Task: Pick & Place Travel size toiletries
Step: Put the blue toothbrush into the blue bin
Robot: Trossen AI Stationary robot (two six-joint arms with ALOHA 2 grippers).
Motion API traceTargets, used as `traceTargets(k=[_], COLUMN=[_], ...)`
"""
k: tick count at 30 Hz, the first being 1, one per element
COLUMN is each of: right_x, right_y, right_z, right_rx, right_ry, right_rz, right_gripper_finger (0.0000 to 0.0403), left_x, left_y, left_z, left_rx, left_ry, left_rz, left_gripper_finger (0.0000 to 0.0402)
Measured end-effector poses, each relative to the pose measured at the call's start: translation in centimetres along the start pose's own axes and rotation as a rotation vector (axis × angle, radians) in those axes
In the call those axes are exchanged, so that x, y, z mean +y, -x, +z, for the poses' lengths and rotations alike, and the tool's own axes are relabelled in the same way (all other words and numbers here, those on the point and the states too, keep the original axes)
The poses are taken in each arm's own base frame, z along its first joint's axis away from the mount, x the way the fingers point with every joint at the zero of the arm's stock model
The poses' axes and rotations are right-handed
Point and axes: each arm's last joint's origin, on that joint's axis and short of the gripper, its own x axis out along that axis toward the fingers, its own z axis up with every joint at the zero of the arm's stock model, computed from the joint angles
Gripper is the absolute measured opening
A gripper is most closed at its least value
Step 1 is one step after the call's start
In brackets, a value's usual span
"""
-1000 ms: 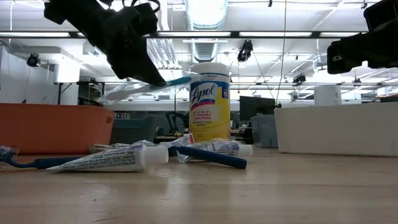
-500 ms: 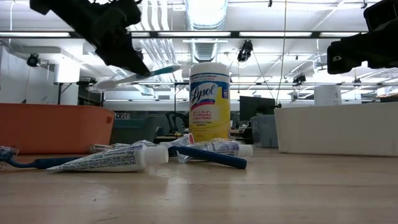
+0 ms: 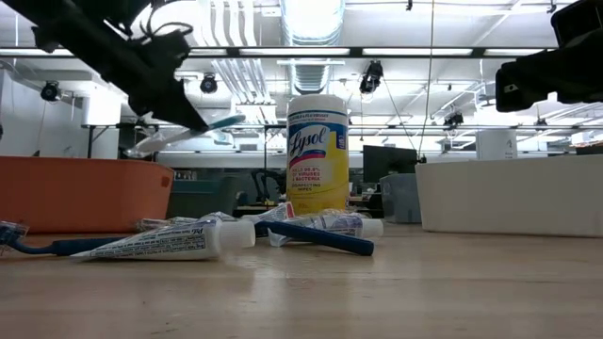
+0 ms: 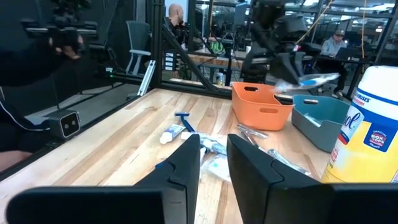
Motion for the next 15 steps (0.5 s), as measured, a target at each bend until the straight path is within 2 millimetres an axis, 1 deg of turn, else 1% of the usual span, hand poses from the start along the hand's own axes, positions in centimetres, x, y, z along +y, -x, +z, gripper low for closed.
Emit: traceTargets(k=[4, 8, 12, 15], right_x=[0.0, 0.0, 0.0, 0.0], right_y=[0.0, 0.0, 0.0, 0.0], right_z=[0.0, 0.0, 0.0, 0.0], right_rx=[0.0, 0.001, 0.001, 0.0], right_ry=[0.0, 0.0, 0.0, 0.0], right_rz=[0.0, 0.001, 0.0, 0.0], right_gripper_finger=[0.0081, 0.0074, 0.0068, 0.0069], left_x=[2.1, 4.1, 6.0, 7.1], left_y=[-0.8, -1.4, -1.8, -1.9], left_z=[0.0, 0.2, 0.3, 0.3], left_rx=[0.014, 0.032, 0.044, 0.053], left_ry=[0.002, 0.022, 0.049, 0.065], left_rz=[0.098, 0.151, 0.235, 0.285], left_gripper_finger=[0.0029, 0.0029, 0.0029, 0.003])
